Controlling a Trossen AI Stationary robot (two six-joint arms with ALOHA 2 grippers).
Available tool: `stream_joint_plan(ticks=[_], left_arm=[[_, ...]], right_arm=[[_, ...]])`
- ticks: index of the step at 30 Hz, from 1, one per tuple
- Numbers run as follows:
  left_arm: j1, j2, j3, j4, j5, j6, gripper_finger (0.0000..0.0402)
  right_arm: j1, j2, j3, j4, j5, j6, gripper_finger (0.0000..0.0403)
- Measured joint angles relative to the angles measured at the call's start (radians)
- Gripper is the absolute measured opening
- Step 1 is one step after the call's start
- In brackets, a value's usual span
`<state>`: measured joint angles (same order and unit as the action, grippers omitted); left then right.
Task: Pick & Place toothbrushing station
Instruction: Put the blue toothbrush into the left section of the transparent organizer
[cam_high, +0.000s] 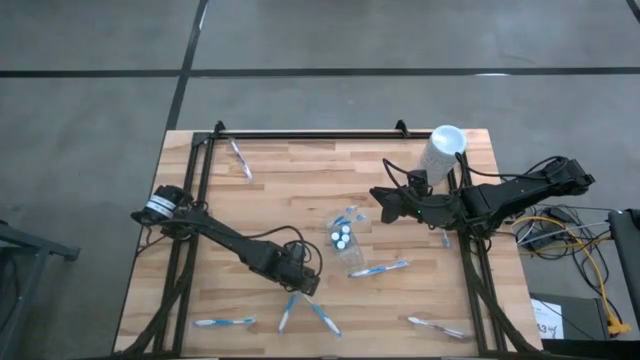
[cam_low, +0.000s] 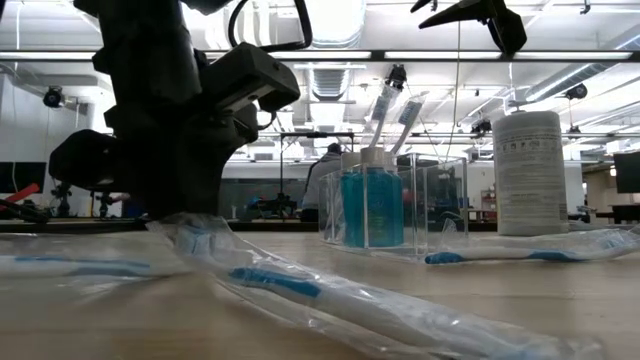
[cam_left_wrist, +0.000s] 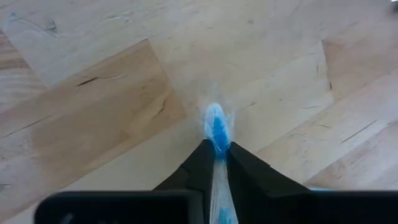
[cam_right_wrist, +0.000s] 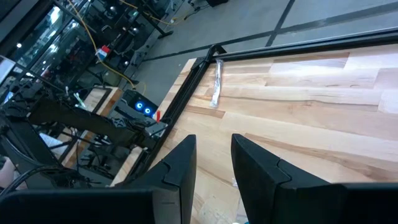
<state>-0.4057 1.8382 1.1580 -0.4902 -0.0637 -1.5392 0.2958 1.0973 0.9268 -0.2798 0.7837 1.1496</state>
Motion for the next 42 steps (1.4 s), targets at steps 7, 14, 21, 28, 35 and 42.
stream_joint_plan(ticks=[7,14,21,28,35,42], left_arm=[[0.0,-0.008,0.0,-0.01,-0.024,0.001,0.0007],[0.0,-0.01,0.0,-0.016,-0.029,0.001,0.0007],[0.0,-0.012,0.027,-0.04,-0.075,0.024,0.0006],[0.0,-0.056,0.059,-0.09,-0.179,0.054,0.0004],[-0.004,-0.117,0.06,-0.115,-0.271,0.056,0.0003],[-0.005,-0.117,0.047,-0.11,-0.231,0.055,0.0005]], right_arm=[[0.0,0.0,0.0,0.0,0.0,0.002,0.0098],[0.0,0.0,0.0,0.0,0.0,0.001,0.0098],[0.0,0.0,0.0,0.0,0.0,0.0,0.0098],[0.0,0.0,0.0,0.0,0.0,0.002,0.0098],[0.0,0.0,0.0,0.0,0.0,0.0,0.0098],[0.0,0.0,0.0,0.0,0.0,0.0,0.0098]])
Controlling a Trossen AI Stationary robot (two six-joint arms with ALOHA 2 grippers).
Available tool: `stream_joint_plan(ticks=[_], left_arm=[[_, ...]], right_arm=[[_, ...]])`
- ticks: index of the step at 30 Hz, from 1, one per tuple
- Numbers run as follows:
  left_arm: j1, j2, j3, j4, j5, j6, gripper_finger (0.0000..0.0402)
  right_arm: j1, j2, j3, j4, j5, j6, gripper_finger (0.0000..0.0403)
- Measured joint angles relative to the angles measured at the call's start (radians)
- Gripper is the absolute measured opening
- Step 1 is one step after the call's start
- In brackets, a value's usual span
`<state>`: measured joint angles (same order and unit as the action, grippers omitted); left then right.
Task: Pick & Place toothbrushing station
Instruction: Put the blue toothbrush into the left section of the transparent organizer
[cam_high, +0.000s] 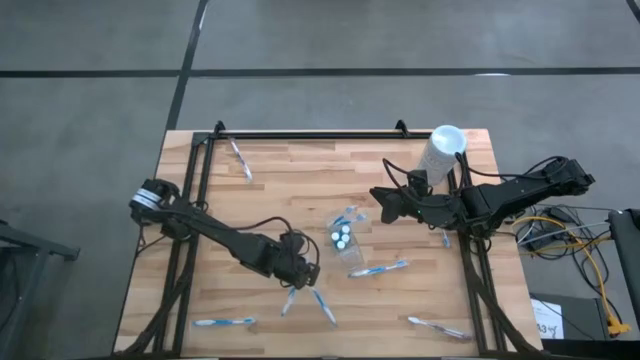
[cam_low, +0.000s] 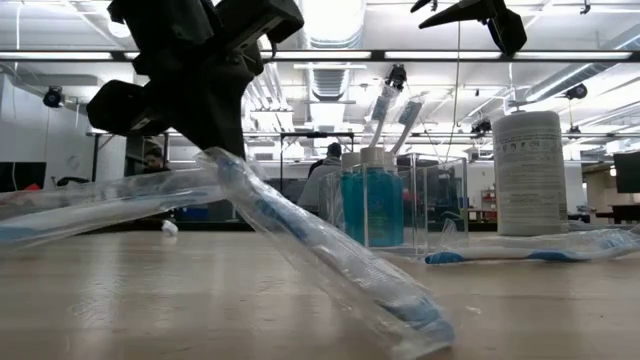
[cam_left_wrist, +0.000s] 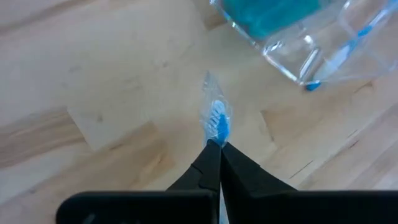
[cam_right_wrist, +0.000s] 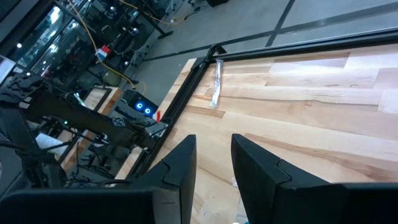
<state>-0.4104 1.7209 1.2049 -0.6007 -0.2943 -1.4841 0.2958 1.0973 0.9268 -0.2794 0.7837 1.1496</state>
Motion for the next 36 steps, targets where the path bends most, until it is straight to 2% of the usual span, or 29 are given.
stream_joint_plan(ticks=[9,18,24,36], left_arm=[[-0.004,0.038,-0.001,0.006,0.097,-0.006,0.002],[-0.004,0.047,-0.011,0.0,0.129,-0.015,0.0048],[-0.004,0.048,-0.032,-0.009,0.166,-0.035,0.0046],[-0.004,0.04,-0.035,-0.104,0.172,-0.035,0.0042]], right_arm=[[0.0,0.0,0.0,0.0,0.0,0.0,0.0098],[0.0,0.0,0.0,0.0,0.0,0.002,0.0098],[0.0,0.0,0.0,0.0,0.0,0.0,0.0098],[0.0,0.0,0.0,0.0,0.0,0.001,0.0098]])
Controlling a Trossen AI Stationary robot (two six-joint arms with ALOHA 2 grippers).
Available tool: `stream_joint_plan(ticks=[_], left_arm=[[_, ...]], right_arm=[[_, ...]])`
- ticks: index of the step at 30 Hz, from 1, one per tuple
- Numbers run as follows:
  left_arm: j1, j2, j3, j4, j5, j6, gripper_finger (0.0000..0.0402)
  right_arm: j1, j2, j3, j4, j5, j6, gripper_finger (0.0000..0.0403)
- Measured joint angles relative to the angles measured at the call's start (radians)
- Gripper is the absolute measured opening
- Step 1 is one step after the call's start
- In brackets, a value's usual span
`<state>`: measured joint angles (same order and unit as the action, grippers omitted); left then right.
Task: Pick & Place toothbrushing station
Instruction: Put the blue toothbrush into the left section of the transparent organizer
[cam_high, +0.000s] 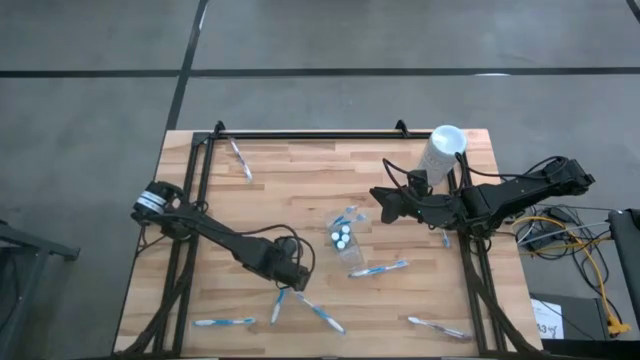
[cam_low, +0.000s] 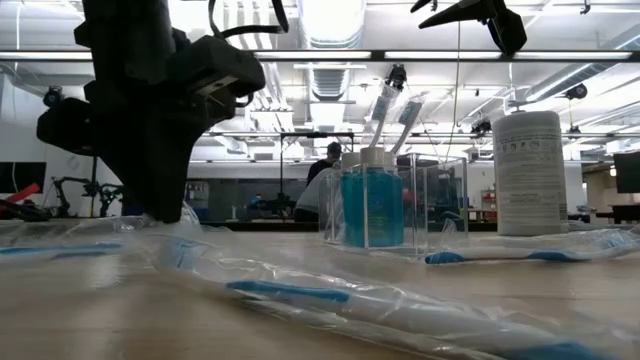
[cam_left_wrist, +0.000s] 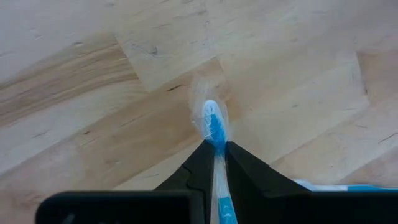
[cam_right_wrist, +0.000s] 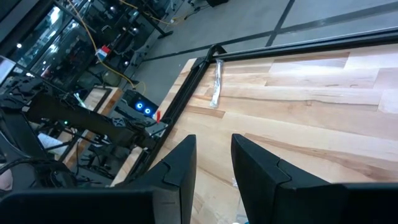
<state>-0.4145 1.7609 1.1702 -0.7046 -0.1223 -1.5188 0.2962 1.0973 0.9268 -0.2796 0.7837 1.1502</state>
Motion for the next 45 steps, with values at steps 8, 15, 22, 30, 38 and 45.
stream_joint_plan(ticks=[8,15,22,30,38,45], left_arm=[[0.005,-0.004,0.0,-0.004,-0.005,-0.006,0.0047],[0.006,-0.004,-0.008,-0.003,-0.007,-0.017,0.007],[0.006,-0.004,-0.029,0.009,-0.002,-0.062,0.011],[0.009,-0.004,-0.027,0.038,-0.001,-0.048,0.014],[0.023,0.023,-0.032,0.039,-0.001,-0.031,0.0156],[0.025,0.036,-0.033,0.05,0.002,-0.028,0.0154]], right_arm=[[0.0,0.0,0.0,0.0,0.0,0.001,0.0098],[0.0,0.0,0.0,0.0,0.0,0.001,0.0098],[0.0,0.0,0.0,0.0,0.0,-0.001,0.0098],[0.0,0.0,0.0,0.0,0.0,-0.001,0.0098],[0.0,0.0,0.0,0.0,0.0,-0.001,0.0098],[0.0,0.0,0.0,0.0,0.0,0.0,0.0098]])
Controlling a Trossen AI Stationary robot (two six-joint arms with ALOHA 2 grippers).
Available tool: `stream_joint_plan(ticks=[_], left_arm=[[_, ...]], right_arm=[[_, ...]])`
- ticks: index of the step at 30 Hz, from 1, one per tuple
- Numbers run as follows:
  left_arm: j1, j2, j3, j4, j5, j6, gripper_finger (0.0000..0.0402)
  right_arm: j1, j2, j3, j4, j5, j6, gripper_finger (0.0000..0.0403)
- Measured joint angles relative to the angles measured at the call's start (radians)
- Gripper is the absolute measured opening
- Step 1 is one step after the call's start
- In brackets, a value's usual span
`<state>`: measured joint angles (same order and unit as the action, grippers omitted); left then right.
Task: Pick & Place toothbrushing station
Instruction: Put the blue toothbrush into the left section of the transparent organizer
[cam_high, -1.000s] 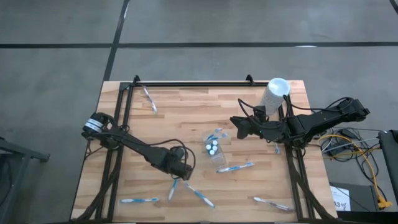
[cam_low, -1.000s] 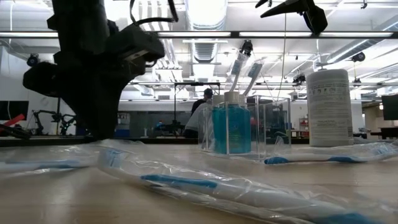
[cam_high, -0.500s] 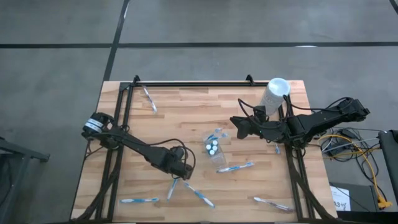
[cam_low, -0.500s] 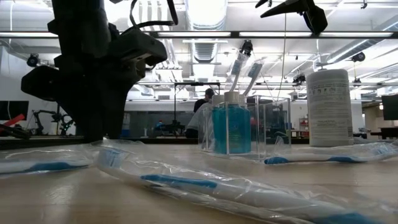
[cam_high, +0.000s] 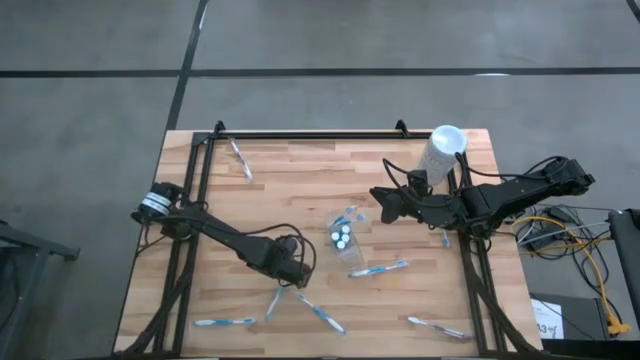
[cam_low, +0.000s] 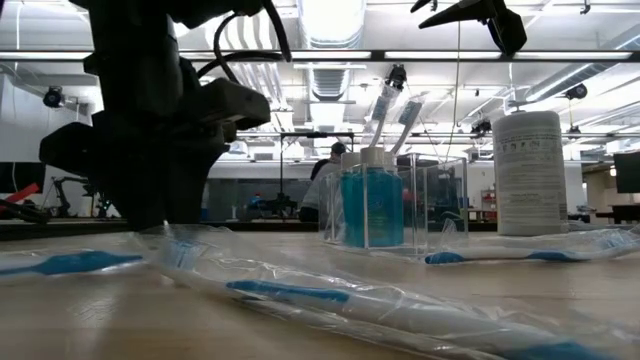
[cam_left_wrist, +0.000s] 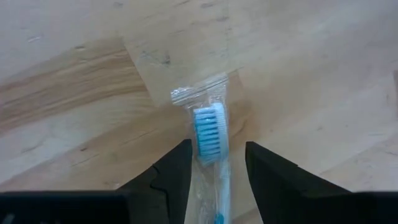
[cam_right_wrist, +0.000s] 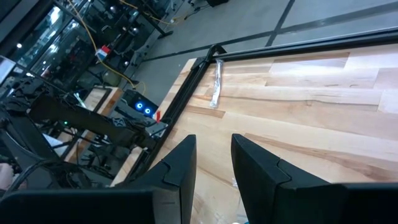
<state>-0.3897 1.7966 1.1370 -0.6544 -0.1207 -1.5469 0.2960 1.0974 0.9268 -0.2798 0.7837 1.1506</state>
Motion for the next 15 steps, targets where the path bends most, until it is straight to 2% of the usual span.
stream_joint_plan(ticks=[7,15], left_arm=[[0.002,0.0,0.0,0.001,0.0,0.004,0.0134],[0.002,0.0,0.0,0.001,0.0,0.007,0.0051]], right_arm=[[0.0,0.0,0.0,0.0,0.0,0.001,0.0098],[0.0,0.0,0.0,0.0,0.0,-0.001,0.0098]])
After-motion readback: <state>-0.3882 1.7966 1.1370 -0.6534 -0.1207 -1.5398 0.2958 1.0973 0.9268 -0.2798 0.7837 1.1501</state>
